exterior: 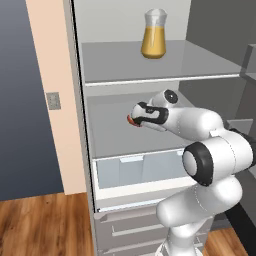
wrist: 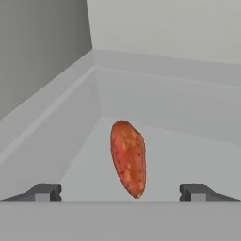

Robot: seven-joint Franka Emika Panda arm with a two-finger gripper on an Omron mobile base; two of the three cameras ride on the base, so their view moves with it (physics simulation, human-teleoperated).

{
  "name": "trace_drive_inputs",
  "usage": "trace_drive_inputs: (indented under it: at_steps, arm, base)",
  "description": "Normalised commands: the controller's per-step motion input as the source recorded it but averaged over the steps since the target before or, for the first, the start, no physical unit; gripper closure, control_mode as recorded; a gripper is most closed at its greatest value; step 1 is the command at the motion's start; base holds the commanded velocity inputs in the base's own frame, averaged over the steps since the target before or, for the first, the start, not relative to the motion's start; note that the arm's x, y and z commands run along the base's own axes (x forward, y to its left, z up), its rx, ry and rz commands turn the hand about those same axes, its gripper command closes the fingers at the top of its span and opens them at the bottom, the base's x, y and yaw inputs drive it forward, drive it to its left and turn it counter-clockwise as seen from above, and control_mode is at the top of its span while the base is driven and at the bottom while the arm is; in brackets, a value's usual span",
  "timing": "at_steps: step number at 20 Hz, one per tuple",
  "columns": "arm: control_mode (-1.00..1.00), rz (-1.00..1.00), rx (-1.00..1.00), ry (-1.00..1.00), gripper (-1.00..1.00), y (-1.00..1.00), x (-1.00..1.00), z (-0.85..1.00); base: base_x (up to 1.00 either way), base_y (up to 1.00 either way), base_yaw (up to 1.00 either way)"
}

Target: Pick sweet potato from the fridge and place it on the plate on the counter.

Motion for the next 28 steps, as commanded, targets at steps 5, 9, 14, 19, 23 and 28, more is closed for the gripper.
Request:
trace_drive_inputs:
  at_steps: [5,9,14,19,23,28]
  arm:
    - [-1.0,0.0,0.0,0.0,-1.0,0.09,0.33,-0.29]
    - [-1.0,0.03,0.01,0.0,-1.0,0.0,0.17,-0.31]
    - [-1.0,0.03,0.0,0.01,-1.0,0.0,0.15,-0.2]
    - [-1.0,0.01,0.0,0.01,-1.0,0.0,0.21,-0.1]
    - [-1.0,0.0,0.0,0.07,-1.0,0.0,0.26,-0.08]
    - [-1.0,0.01,0.01,0.06,-1.0,0.0,0.2,-0.06]
  base:
    - [0.0,0.0,0.0]
    - [0.0,0.0,0.0]
    - [0.0,0.0,0.0]
    - [0.0,0.0,0.0]
    - [0.0,0.0,0.0]
    - [0.0,0.0,0.0]
